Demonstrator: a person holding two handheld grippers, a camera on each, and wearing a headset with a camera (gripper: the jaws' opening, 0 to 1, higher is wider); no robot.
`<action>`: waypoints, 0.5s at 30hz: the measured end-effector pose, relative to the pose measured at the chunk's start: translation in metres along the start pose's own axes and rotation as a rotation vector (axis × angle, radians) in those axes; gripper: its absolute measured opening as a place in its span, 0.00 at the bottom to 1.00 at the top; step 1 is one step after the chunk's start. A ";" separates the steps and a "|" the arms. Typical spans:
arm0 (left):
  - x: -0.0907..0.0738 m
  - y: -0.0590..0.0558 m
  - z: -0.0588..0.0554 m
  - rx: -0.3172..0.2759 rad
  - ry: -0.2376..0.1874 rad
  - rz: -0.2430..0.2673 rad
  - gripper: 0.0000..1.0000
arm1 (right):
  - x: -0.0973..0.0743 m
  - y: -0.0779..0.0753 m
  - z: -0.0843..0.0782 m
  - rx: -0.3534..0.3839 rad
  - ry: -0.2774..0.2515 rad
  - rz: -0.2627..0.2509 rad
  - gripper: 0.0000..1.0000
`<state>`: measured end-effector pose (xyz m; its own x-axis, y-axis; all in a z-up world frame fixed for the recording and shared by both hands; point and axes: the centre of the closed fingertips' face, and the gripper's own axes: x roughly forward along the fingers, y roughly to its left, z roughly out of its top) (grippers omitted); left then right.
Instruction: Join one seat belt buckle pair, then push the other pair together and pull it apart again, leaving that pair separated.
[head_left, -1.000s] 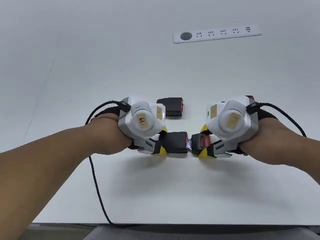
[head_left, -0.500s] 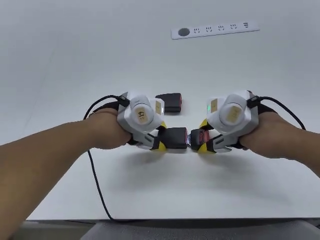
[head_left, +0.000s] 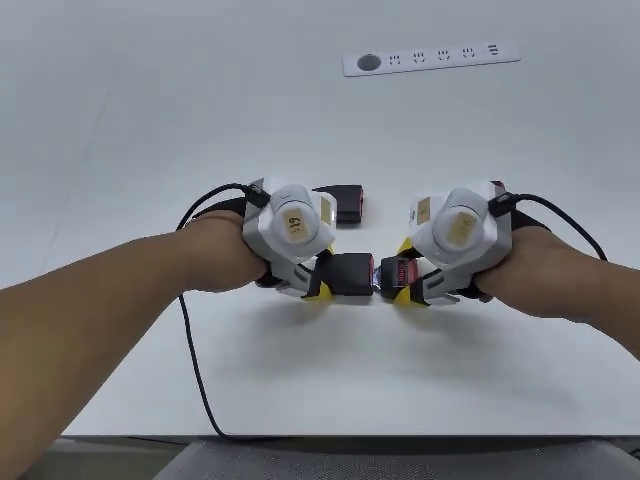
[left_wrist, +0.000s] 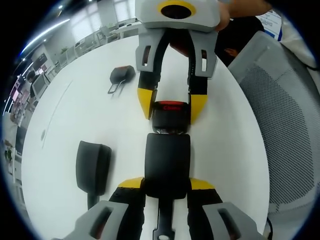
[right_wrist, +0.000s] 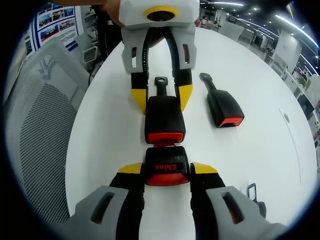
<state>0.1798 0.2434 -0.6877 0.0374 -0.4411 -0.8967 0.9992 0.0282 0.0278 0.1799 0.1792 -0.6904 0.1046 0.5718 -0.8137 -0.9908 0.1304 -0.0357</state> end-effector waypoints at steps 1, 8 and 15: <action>0.000 0.000 0.000 -0.006 -0.001 0.002 0.33 | 0.000 0.000 0.000 0.002 0.001 -0.001 0.35; -0.004 0.004 -0.003 -0.030 -0.021 0.025 0.48 | -0.008 -0.002 0.006 0.016 -0.017 -0.024 0.41; -0.013 0.009 -0.001 -0.081 -0.072 0.038 0.48 | -0.015 -0.002 0.007 0.017 -0.031 -0.015 0.38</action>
<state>0.1881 0.2498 -0.6761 0.0791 -0.5019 -0.8613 0.9929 0.1170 0.0230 0.1812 0.1759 -0.6742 0.1224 0.5943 -0.7949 -0.9875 0.1528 -0.0378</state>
